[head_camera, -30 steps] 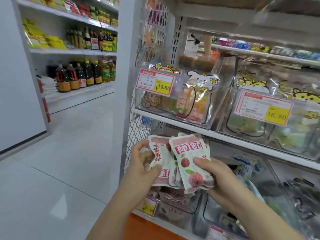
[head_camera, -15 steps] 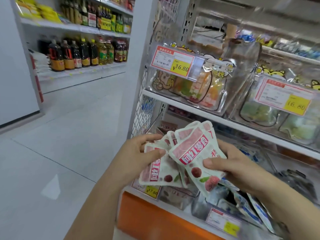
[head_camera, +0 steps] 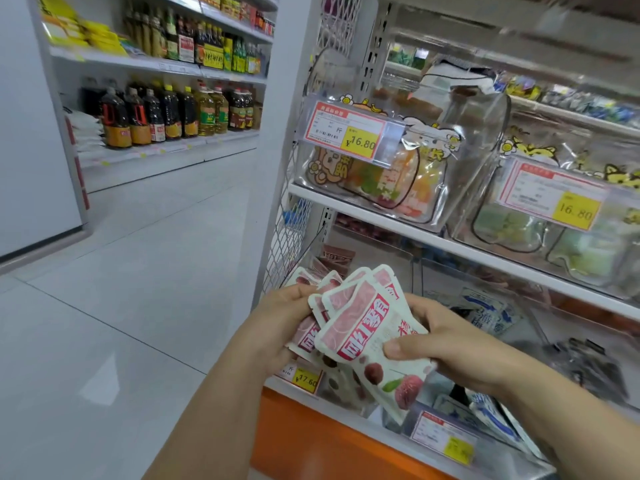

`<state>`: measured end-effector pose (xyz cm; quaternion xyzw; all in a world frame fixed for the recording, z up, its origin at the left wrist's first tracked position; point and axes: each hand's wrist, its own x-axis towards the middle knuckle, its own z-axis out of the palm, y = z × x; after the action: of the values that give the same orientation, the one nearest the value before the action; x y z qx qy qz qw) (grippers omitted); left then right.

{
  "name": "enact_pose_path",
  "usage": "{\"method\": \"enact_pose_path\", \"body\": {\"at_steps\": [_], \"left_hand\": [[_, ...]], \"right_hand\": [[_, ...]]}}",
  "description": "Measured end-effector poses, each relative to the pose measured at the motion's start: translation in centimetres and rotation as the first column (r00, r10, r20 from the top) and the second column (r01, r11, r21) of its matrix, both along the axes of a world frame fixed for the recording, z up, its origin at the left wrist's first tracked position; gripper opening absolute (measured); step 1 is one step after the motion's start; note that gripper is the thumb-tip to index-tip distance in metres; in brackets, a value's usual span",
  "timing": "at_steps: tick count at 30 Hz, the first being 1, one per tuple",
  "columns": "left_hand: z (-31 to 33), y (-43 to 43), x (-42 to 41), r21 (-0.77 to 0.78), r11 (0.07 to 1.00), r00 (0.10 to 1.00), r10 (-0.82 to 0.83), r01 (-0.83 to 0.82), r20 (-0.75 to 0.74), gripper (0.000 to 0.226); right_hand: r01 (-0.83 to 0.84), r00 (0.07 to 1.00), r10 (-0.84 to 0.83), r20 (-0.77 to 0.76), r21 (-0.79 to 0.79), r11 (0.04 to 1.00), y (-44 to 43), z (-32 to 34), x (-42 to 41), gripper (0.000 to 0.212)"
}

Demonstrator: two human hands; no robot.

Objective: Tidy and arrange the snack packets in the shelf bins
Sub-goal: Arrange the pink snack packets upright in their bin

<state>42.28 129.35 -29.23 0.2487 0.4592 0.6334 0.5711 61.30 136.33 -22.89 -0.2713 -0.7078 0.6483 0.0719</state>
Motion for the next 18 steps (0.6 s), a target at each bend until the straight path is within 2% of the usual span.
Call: {"method": "enact_pose_path", "body": {"at_steps": [3, 6, 9, 10, 12, 14, 16, 18], "left_hand": [[0.1, 0.1, -0.3, 0.047, 0.996, 0.985, -0.076, 0.070, 0.156, 0.032], [0.1, 0.3, -0.2, 0.068, 0.997, 0.944, -0.044, 0.023, 0.327, 0.035], [0.8, 0.2, 0.6, 0.181, 0.982, 0.896, -0.039, -0.046, 0.443, 0.056], [1.0, 0.1, 1.2, 0.222, 0.974, 0.908, -0.054, -0.043, 0.416, 0.055], [0.9, 0.0, 2.5, 0.233, 0.971, 0.967, -0.013, -0.049, 0.255, 0.048], [0.2, 0.0, 3.4, 0.200, 0.979, 0.998, 0.034, -0.045, 0.054, 0.057], [0.2, -0.4, 3.7, 0.142, 0.989, 0.988, 0.047, -0.026, -0.149, 0.078], [0.2, -0.7, 3.3, 0.088, 0.996, 0.952, 0.046, -0.020, -0.304, 0.094]], "right_hand": [[0.068, 0.996, -0.070, -0.062, -0.029, 0.997, 0.0, -0.7, -0.2, 0.075], [0.196, 0.966, -0.212, -0.148, -0.118, 0.973, 0.0, -1.6, -0.4, 0.095], [0.310, 0.899, -0.365, -0.242, -0.238, 0.921, -0.1, -2.5, -1.1, 0.092], [0.342, 0.869, -0.416, -0.267, -0.284, 0.896, -0.1, -2.7, -1.4, 0.085], [0.405, 0.810, -0.508, -0.291, -0.348, 0.845, -0.2, -3.0, -2.2, 0.067], [0.464, 0.788, -0.544, -0.288, -0.304, 0.832, -0.5, -3.1, -2.7, 0.053], [0.478, 0.832, -0.490, -0.258, -0.113, 0.871, -1.1, -2.8, -3.1, 0.049], [0.406, 0.908, -0.381, -0.177, 0.136, 0.904, -1.7, -2.4, -3.2, 0.036]]}}
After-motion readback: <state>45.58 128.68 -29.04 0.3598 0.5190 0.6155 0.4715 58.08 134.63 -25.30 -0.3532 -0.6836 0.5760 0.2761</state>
